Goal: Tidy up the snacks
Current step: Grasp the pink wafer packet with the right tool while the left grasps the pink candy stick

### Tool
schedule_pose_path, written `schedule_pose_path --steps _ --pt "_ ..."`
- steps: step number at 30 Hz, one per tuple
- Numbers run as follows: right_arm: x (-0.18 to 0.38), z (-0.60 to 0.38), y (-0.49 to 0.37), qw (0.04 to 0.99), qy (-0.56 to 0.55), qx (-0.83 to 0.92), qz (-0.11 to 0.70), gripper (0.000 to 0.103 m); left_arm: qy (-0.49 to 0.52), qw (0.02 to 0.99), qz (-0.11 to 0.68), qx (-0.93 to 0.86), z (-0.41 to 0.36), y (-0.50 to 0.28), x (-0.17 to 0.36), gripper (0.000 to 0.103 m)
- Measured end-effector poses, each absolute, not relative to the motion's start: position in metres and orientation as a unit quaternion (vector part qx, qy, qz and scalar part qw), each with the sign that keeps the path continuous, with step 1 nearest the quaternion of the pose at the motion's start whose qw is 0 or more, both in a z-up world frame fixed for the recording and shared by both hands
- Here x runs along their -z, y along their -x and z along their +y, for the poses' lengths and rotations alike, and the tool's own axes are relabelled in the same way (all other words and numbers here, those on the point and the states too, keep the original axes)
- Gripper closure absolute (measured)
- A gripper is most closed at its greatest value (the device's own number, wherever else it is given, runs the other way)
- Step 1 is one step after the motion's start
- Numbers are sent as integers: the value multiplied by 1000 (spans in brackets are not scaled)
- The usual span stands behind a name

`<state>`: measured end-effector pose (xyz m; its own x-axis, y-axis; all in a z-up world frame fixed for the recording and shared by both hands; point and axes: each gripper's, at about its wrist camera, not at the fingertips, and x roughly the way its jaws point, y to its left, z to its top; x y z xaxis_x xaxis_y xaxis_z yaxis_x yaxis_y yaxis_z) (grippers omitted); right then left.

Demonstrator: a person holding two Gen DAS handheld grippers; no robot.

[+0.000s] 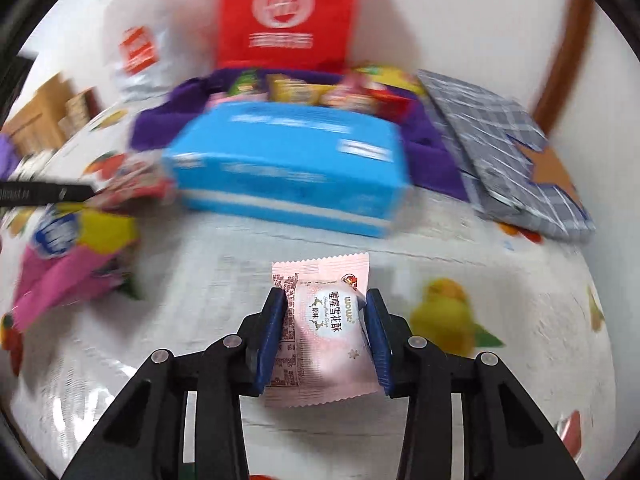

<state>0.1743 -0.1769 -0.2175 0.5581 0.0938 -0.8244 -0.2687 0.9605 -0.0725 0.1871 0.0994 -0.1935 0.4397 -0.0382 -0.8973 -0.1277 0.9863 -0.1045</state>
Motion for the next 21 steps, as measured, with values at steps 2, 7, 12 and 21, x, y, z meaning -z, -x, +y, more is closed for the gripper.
schedule_pose_path --steps 2,7,12,21 --pt "223 -189 -178 877 74 -98 465 63 70 845 530 -31 95 -191 199 67" --pt "224 -202 -184 882 61 -95 458 62 55 846 529 -39 96 -185 192 86" --pt "223 -200 -197 889 60 -101 443 62 35 850 523 -54 99 -167 192 86" --pt "230 -199 -210 878 21 -117 463 60 36 885 461 -54 98 -160 202 79"
